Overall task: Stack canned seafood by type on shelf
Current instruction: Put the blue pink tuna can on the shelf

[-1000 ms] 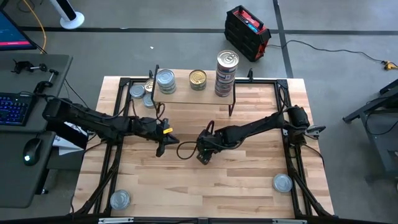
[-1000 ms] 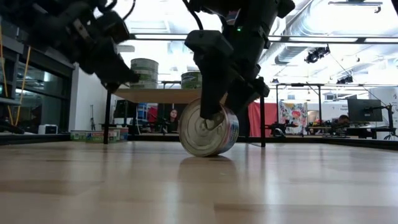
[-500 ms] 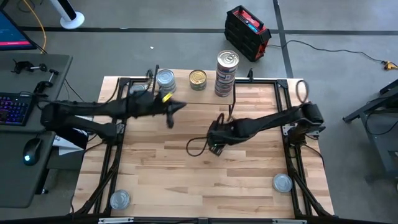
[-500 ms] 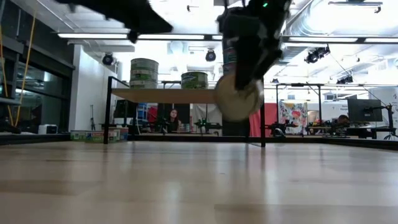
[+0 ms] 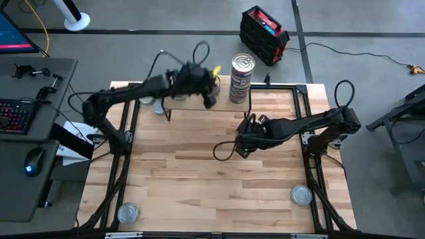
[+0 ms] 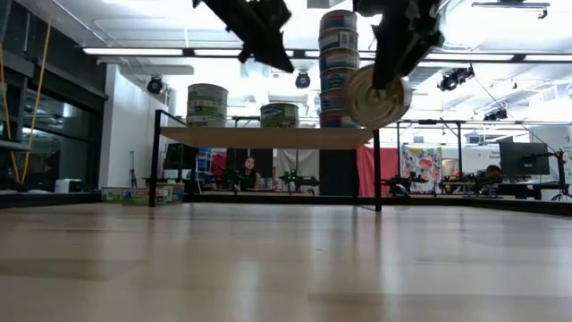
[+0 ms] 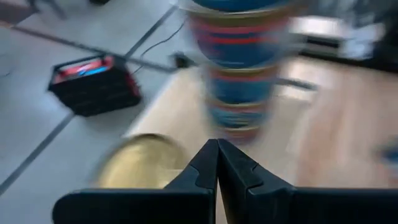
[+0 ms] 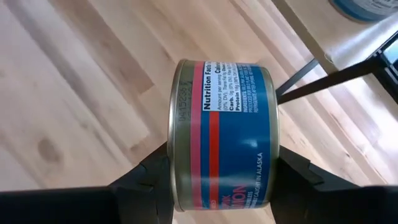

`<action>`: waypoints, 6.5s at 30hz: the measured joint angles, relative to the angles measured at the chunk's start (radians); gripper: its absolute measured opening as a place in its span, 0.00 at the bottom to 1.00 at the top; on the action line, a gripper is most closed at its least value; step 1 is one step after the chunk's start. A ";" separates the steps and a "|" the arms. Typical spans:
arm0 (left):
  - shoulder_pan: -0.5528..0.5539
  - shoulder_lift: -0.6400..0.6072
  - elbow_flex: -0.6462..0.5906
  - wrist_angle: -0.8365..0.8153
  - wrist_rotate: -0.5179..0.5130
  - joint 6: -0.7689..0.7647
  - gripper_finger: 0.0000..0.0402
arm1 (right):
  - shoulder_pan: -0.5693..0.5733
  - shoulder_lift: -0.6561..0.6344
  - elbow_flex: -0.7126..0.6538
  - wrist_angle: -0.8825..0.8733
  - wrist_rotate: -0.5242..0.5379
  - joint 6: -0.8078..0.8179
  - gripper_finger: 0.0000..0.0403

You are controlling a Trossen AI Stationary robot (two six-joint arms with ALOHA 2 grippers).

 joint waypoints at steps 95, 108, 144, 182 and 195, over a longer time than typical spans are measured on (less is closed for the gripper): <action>0.195 0.066 0.224 -0.636 -0.020 0.049 0.00 | 0.087 -0.124 -0.001 0.025 -0.015 0.052 0.42; 0.177 -0.027 0.225 -0.630 -0.011 0.007 0.00 | 0.074 -0.135 -0.071 0.211 -0.419 -0.139 0.42; -0.259 -0.621 0.226 -0.534 -0.039 -0.149 0.00 | -0.056 0.454 -0.155 2.092 0.902 0.540 0.42; -0.258 -0.686 0.226 -0.536 0.016 -0.177 0.00 | -0.151 0.453 -0.018 1.654 0.649 0.547 0.93; -0.256 -0.619 -0.022 -0.417 -0.009 -0.176 0.00 | -0.029 0.085 -0.017 1.578 0.674 -0.284 0.93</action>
